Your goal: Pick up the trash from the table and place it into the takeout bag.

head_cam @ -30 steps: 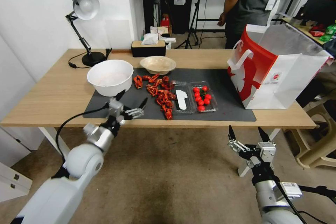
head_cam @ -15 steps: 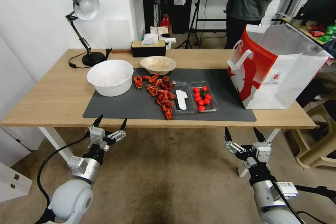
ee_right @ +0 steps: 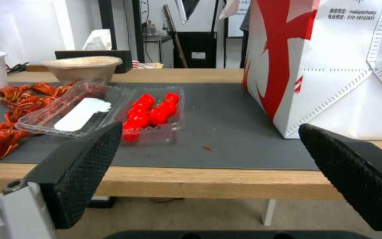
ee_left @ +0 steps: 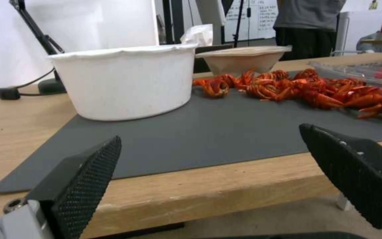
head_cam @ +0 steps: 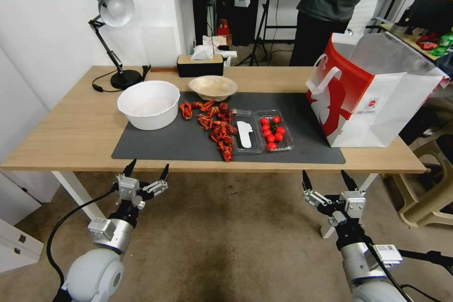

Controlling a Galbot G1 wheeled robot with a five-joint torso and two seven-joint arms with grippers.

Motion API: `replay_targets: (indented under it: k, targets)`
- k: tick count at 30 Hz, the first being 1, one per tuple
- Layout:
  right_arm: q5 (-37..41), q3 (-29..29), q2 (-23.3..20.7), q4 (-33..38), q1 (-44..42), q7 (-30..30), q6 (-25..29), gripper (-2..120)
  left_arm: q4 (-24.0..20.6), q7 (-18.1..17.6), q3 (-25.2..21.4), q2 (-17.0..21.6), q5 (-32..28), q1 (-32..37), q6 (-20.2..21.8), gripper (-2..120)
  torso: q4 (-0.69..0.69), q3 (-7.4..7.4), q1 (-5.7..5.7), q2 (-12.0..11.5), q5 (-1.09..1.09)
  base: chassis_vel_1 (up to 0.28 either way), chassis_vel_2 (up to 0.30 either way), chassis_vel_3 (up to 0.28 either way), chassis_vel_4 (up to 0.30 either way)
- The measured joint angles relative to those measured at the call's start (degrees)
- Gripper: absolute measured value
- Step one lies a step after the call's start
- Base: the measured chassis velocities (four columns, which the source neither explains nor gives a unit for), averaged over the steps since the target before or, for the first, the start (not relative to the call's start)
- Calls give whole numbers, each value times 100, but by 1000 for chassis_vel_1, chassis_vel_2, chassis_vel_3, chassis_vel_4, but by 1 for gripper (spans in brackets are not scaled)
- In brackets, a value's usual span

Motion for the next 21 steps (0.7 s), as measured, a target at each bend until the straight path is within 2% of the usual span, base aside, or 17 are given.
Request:
replay_targets:
  k: [6,9,10,13,17,20,21]
  targets:
    - [-17,-2,-14,12,-31,-2,0,100,39,25,224,127,-386,-380,218,100,0,0,0,0,-1,0,0,0,0]
    - [-39,-3,-29,57,-87,-6,0,100,49,-63,492,224,-747,-933,511,100,-1,0,1,0,0,0,0,0,0]
    - [-39,-3,-29,57,-87,-6,0,100,49,-63,492,224,-747,-933,511,100,-1,0,1,0,0,0,0,0,0]
    - [-69,-4,-22,98,-102,-6,0,100,53,-126,814,335,-1327,-1604,943,100,-2,1,1,0,1,0,0,0,0]
    - [-81,-1,4,114,-116,-4,0,100,138,-242,1041,355,-1774,-2044,1194,100,0,1,1,0,0,0,0,0,0]
    - [-123,10,38,114,-148,1,0,100,345,-570,1453,333,-2509,-2715,1450,100,0,1,1,-1,0,0,0,0,0]
    - [-123,10,38,114,-148,1,0,100,345,-570,1453,333,-2509,-2715,1450,100,0,1,1,-1,0,0,0,0,0]
